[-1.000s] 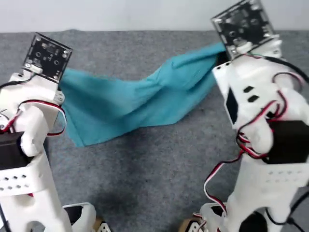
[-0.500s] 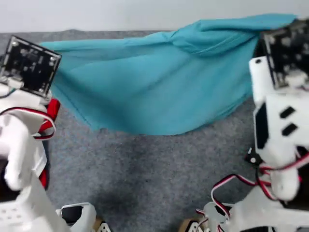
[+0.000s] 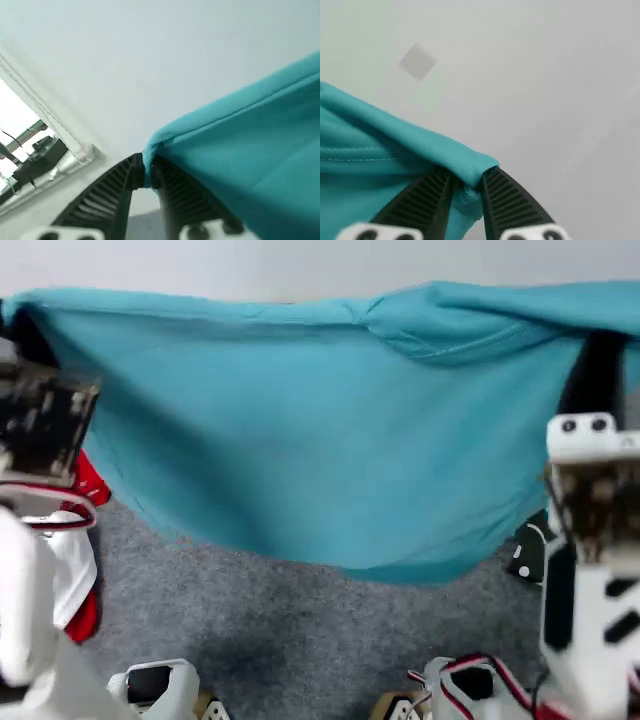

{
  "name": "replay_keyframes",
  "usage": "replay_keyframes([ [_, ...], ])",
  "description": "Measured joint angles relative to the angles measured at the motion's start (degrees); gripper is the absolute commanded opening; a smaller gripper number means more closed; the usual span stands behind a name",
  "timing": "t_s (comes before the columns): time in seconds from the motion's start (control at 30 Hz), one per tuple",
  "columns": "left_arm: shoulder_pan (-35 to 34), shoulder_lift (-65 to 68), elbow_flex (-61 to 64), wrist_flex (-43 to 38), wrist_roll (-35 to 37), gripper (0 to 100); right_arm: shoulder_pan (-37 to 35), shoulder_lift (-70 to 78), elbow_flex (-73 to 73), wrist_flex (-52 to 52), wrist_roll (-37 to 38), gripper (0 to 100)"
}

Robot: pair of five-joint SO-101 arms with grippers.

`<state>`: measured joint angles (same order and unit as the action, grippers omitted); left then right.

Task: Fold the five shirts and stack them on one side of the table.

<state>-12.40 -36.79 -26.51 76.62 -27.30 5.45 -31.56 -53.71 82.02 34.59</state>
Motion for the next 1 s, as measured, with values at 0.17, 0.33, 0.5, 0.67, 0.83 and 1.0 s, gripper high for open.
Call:
replay_keyframes([
  [0.17,0.0,-0.6,-7.3,6.0,0.0,1,0.0,-6.2,-0.4,2.7,3.0,1.0],
  [0.33,0.0,-0.8,-14.5,15.6,0.0,1,0.0,-10.6,-0.1,8.1,4.8,1.0],
  [0.5,0.0,-0.8,-18.0,22.5,0.0,1,0.5,-11.6,-0.1,11.7,6.2,1.0],
  [0.67,0.0,-0.8,-12.3,22.8,0.0,1,0.5,-11.5,1.4,14.2,6.2,1.0],
  [0.83,0.0,-0.8,5.4,19.1,0.0,1,0.4,-6.4,12.0,14.2,6.2,1.0],
  [1.0,0.1,0.1,28.8,5.9,0.0,1,-0.2,4.0,26.2,11.8,6.2,1.0],
])
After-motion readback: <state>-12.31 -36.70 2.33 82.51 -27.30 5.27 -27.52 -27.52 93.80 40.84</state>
